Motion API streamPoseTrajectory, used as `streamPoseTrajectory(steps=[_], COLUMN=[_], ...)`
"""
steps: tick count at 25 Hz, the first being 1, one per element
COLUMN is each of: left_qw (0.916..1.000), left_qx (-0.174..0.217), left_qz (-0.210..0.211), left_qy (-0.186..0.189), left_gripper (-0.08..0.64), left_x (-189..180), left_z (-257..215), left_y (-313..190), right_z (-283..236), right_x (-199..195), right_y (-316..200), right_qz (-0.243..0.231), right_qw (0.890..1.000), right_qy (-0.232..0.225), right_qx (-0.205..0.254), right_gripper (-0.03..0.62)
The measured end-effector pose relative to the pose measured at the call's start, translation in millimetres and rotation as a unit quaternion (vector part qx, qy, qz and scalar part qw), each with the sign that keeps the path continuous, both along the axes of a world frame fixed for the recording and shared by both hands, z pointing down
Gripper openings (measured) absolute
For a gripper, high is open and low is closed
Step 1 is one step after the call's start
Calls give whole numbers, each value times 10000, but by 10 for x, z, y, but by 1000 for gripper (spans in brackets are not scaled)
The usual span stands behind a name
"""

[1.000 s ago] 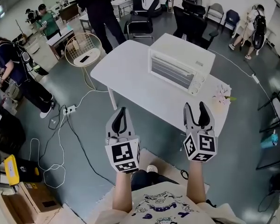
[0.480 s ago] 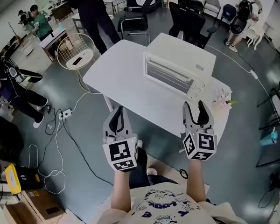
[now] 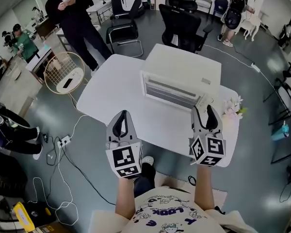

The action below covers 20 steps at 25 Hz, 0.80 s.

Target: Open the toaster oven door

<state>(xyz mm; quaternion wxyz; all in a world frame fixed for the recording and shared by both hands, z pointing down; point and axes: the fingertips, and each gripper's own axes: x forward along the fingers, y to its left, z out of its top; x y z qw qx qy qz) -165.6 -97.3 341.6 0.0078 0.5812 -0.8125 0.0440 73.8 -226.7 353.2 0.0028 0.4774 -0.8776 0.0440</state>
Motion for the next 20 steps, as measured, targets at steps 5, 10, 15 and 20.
streamPoseTrajectory(steps=[5, 10, 15, 20], left_qw=[9992, 9970, 9937, 9893], left_qx=[16, -40, -93, -175], left_qz=[399, 770, 1118, 1438], left_qy=[-13, 39, 81, 144], left_gripper=[5, 5, 5, 5], left_x=[-366, -620, -735, -784], left_z=[-4, -11, 41, 167], left_y=[-572, -1104, -1537, -1864], right_z=[42, 52, 113, 249], right_x=[-255, -384, -427, -414], right_y=[-349, -668, -913, -1068], right_qz=[380, 782, 1139, 1494], right_qw=[9993, 9968, 9932, 9880], right_qy=[53, 107, 155, 216], right_qx=[-22, -101, -198, -326], right_gripper=[238, 237, 237, 237])
